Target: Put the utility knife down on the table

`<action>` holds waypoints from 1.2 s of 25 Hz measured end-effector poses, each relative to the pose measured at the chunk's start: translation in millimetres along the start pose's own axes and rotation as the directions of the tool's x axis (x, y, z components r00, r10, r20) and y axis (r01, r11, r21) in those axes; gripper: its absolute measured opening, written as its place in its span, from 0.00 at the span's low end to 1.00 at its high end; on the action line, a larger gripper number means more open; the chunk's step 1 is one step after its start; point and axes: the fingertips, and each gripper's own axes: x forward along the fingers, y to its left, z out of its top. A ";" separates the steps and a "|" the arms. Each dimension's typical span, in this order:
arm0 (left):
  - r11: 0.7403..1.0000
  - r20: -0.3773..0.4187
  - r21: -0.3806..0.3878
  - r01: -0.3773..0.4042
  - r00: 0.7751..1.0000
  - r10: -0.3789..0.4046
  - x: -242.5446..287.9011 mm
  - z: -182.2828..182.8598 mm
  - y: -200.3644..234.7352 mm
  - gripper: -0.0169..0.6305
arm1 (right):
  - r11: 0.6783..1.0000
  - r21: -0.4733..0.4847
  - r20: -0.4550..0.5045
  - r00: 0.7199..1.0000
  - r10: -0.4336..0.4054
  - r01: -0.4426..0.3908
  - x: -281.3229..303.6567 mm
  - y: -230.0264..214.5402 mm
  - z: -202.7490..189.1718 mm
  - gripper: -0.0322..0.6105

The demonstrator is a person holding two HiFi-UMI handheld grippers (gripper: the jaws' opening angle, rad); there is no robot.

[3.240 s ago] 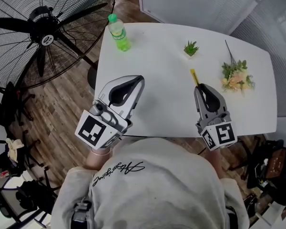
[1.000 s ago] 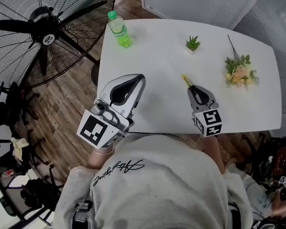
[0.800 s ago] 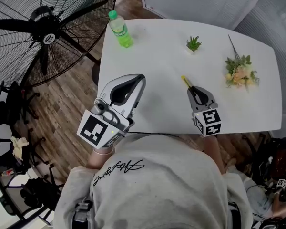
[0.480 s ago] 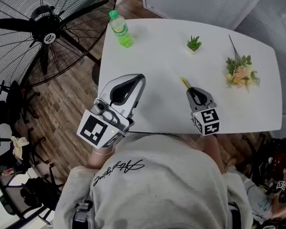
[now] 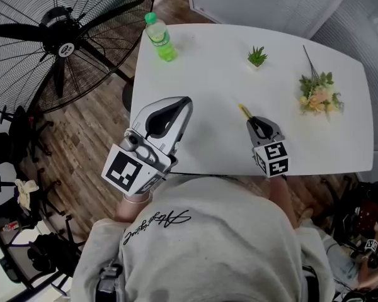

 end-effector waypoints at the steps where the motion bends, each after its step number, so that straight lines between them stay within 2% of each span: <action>1: 1.000 -0.001 0.001 0.000 1.000 0.000 -0.2 0.3 0.3 0.03 | 1.000 0.001 -0.007 1.000 0.000 0.000 0.7 0.0 -1.3 0.16; 11: 1.000 -0.007 0.006 0.003 1.000 -0.003 2.1 -0.6 0.5 0.02 | 1.000 0.016 -0.075 0.997 0.016 -0.015 8.7 -1.3 -16.8 0.16; 30: 1.000 0.005 -0.014 -0.007 1.000 0.007 5.3 1.6 2.8 0.03 | 0.998 -0.059 -0.175 0.985 0.003 -0.013 16.5 4.3 -25.7 0.16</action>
